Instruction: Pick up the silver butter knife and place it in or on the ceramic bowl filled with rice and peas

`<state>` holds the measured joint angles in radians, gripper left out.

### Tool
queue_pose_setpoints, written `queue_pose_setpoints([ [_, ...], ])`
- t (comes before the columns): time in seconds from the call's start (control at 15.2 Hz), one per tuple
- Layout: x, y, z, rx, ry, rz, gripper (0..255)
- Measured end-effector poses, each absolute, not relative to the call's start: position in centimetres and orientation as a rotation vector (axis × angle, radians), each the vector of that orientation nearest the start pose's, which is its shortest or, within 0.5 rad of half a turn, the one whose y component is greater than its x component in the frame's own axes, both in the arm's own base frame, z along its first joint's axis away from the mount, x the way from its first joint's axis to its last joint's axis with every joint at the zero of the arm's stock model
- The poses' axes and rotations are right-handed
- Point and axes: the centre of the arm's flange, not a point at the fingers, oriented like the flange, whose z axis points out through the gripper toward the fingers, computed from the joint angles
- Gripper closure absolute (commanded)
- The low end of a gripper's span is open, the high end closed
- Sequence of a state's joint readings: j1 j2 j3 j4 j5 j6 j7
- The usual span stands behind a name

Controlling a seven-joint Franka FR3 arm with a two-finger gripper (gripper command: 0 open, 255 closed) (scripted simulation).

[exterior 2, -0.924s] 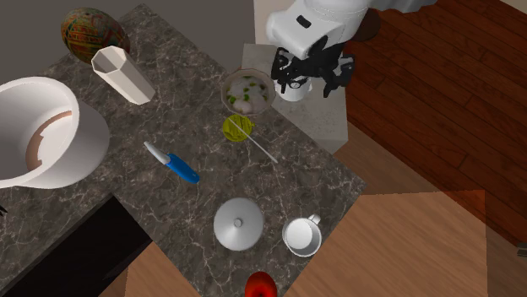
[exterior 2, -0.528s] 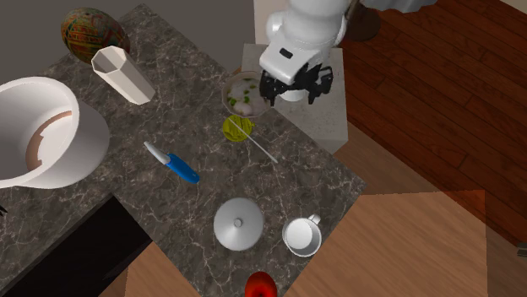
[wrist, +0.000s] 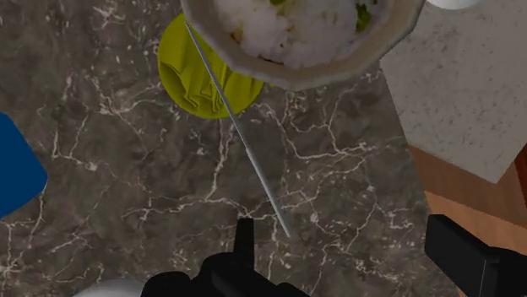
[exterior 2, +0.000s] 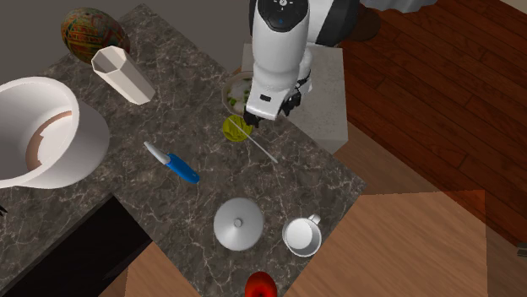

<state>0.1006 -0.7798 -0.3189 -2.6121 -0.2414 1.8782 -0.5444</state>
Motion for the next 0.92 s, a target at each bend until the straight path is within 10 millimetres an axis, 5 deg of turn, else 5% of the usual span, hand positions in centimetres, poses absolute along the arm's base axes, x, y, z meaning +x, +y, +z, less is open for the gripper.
queue_pose_setpoints([
  [0.53, 34.0, -13.4, 38.2, -2.878, -1.281, 0.020, 0],
  [0.92, 34.4, -14.0, 34.7, -2.844, -1.355, 0.028, 0],
])
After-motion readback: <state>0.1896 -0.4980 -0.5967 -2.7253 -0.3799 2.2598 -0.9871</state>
